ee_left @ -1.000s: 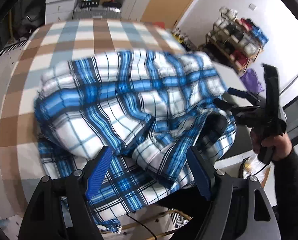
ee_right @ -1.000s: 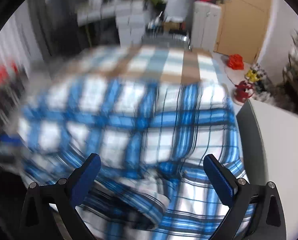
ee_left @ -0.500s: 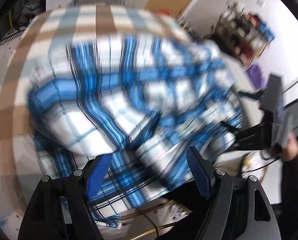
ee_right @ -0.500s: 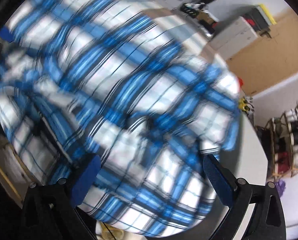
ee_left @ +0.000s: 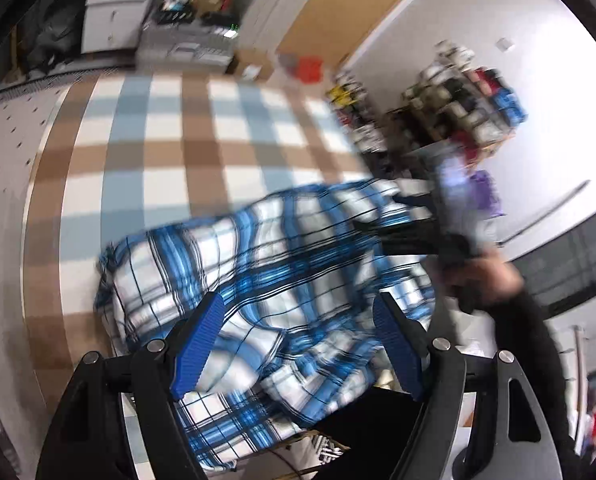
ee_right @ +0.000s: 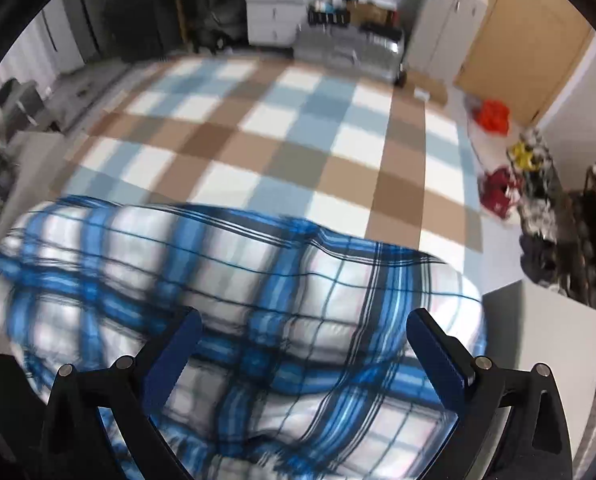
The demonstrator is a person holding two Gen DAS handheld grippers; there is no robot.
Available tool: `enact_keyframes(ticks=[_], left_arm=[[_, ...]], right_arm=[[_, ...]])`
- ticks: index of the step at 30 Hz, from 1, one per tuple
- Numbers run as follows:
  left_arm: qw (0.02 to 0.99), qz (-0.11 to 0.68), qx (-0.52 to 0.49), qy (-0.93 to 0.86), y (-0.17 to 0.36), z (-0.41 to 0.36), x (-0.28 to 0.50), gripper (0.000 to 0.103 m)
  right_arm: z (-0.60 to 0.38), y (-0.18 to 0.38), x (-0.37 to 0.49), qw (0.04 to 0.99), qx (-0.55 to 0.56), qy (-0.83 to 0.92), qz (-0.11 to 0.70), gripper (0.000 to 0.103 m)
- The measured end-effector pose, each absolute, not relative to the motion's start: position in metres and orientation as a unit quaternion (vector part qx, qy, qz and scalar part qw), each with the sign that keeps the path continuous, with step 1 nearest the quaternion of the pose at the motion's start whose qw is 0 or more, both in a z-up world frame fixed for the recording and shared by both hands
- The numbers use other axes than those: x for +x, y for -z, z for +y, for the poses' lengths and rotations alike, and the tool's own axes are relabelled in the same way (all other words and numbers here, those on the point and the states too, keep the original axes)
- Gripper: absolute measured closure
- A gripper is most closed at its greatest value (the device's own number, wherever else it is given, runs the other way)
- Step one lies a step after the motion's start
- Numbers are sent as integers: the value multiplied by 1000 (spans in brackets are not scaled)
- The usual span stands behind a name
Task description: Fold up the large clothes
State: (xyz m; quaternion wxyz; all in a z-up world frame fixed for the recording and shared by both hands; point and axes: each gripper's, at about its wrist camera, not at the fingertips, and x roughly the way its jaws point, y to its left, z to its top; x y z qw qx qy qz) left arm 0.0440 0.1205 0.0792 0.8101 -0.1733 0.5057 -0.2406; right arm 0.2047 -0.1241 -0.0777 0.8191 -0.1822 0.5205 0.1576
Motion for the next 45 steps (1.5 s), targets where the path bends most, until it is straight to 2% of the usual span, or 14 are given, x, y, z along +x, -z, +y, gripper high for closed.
enact_keyframes(ticks=[4, 6, 8, 11, 13, 17, 20, 22, 25, 27, 31, 34, 39, 45], left_arm=[[821, 482, -170, 252, -87, 108, 57, 30], [812, 510, -141, 247, -59, 91, 75, 30], [780, 569, -130, 226, -4, 82, 94, 30], [747, 618, -156, 187, 67, 94, 107, 32], [739, 622, -191, 175, 96, 105, 108, 38], [746, 600, -222, 188, 117, 116, 106, 38], [742, 606, -212, 194, 113, 118, 100, 39], [741, 605, -210, 201, 92, 124, 94, 39], [779, 547, -200, 231, 36, 137, 85, 38], [802, 529, -171, 220, 26, 137, 86, 38], [757, 604, -166, 188, 79, 129, 107, 38], [750, 620, -162, 165, 108, 130, 113, 38], [748, 625, -158, 156, 110, 132, 127, 38], [772, 613, -93, 137, 98, 128, 149, 38]], right_arm=[[-137, 115, 222, 800, -179, -146, 553, 0], [-143, 128, 221, 788, -188, -146, 568, 0], [-148, 138, 213, 781, -212, -158, 566, 0], [-158, 147, 203, 776, -230, -167, 562, 0], [-163, 154, 199, 776, -243, -172, 556, 0], [-164, 159, 197, 776, -251, -168, 554, 0], [-158, 154, 196, 770, -262, -151, 562, 0], [-152, 140, 190, 776, -261, -148, 554, 0], [-144, 115, 179, 793, -242, -178, 530, 0], [-137, 109, 180, 793, -222, -184, 536, 0], [-128, 132, 202, 774, -195, -163, 580, 0], [-124, 155, 211, 759, -196, -148, 603, 0], [-115, 162, 217, 753, -212, -136, 608, 0], [-110, 158, 242, 776, -200, -141, 581, 0]])
